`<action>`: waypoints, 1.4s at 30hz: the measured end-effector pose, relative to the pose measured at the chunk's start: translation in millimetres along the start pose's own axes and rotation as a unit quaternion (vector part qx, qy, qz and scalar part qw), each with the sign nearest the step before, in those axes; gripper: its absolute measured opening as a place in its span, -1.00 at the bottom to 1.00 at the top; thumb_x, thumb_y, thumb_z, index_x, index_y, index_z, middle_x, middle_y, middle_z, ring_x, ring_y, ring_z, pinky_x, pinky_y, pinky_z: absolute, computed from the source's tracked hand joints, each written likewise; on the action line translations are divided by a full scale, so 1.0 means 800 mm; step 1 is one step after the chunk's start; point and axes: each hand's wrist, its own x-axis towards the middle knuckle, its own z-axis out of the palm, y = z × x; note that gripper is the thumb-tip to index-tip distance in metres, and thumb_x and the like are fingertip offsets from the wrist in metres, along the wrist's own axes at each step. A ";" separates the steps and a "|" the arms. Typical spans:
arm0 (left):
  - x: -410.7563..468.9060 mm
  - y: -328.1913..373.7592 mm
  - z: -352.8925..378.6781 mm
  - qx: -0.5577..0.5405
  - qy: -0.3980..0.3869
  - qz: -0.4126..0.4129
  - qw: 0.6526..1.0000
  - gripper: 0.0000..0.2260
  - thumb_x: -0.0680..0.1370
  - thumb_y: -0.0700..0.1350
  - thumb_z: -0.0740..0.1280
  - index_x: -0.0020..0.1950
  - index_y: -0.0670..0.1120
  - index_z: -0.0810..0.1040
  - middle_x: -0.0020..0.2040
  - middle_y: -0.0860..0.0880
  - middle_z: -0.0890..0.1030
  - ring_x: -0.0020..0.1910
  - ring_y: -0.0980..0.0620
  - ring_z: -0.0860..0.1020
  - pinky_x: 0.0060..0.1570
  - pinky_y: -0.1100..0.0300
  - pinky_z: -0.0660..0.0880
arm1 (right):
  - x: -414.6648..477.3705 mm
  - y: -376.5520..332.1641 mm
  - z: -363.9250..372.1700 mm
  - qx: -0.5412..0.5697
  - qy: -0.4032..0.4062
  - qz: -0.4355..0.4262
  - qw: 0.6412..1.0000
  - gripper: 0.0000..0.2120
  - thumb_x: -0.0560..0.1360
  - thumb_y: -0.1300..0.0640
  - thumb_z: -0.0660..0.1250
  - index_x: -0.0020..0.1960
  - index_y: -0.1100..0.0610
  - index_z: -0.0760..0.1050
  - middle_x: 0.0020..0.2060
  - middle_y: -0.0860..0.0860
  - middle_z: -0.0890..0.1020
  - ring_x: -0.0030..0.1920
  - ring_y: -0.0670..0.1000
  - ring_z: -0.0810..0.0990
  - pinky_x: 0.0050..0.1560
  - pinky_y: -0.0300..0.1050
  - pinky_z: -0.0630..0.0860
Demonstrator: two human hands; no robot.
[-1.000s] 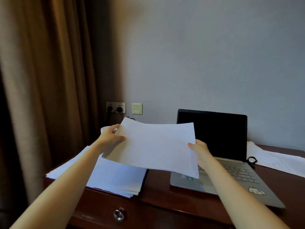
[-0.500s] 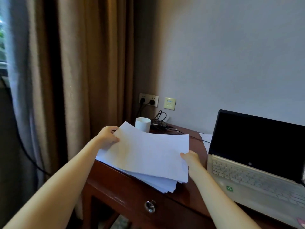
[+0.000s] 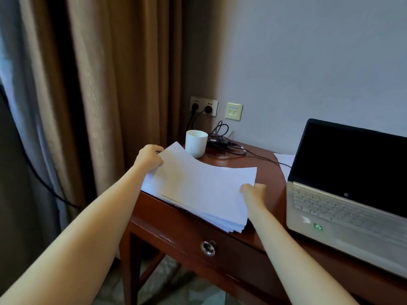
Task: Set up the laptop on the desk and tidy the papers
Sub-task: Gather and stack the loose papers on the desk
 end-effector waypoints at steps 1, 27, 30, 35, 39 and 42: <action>0.001 -0.002 0.004 0.010 0.000 0.001 1.000 -0.55 0.48 -0.38 0.30 0.36 -0.16 0.45 0.27 -0.19 0.51 0.18 -0.18 0.52 -0.01 0.12 0.47 | -0.001 0.002 0.000 -0.009 0.009 -0.013 1.000 -0.78 0.39 0.38 0.21 -0.04 0.23 0.24 -0.24 0.05 0.37 -0.30 0.04 0.37 -0.40 -0.24 0.26; -0.011 0.060 0.058 0.171 -0.075 0.091 0.978 -0.64 0.60 -0.08 0.19 0.41 -0.05 0.38 0.37 -0.13 0.42 0.33 -0.16 0.39 0.32 -0.02 0.36 | 0.012 -0.018 -0.065 -0.364 -0.035 -0.142 0.920 -0.66 0.53 0.10 0.20 0.29 0.13 0.38 0.27 0.15 0.37 0.32 0.18 0.32 0.22 -0.07 0.34; -0.021 0.099 0.067 0.173 -0.089 0.116 0.974 -0.66 0.60 -0.09 0.17 0.37 -0.08 0.42 0.32 -0.16 0.46 0.28 -0.18 0.43 0.27 0.01 0.39 | 0.016 -0.031 -0.091 -0.403 -0.027 -0.165 0.900 -0.63 0.54 0.06 0.20 0.32 0.10 0.37 0.31 0.12 0.35 0.35 0.16 0.28 0.28 -0.05 0.31; -0.042 0.159 0.094 0.165 -0.114 0.177 0.964 -0.63 0.59 -0.09 0.17 0.40 -0.04 0.39 0.36 -0.11 0.45 0.29 -0.12 0.44 0.27 0.06 0.39 | 0.023 -0.053 -0.140 -0.438 -0.051 -0.173 0.881 -0.57 0.55 0.00 0.21 0.38 0.11 0.33 0.39 0.06 0.32 0.39 0.13 0.24 0.31 -0.04 0.27; -0.062 0.200 0.123 0.174 -0.149 0.242 0.943 -0.62 0.59 -0.04 0.18 0.40 -0.06 0.39 0.38 -0.11 0.44 0.34 -0.13 0.40 0.31 -0.02 0.36 | 0.025 -0.065 -0.180 -0.481 -0.059 -0.168 0.859 -0.50 0.55 -0.03 0.20 0.45 0.08 0.25 0.45 0.04 0.25 0.43 0.14 0.20 0.35 0.03 0.25; -0.080 0.230 0.150 0.193 -0.171 0.279 0.925 -0.62 0.60 0.03 0.15 0.37 -0.08 0.40 0.35 -0.12 0.46 0.31 -0.14 0.42 0.28 -0.03 0.38 | 0.027 -0.070 -0.212 -0.498 -0.044 -0.162 0.851 -0.47 0.56 -0.06 0.19 0.47 0.08 0.21 0.47 0.02 0.23 0.45 0.13 0.19 0.39 0.06 0.23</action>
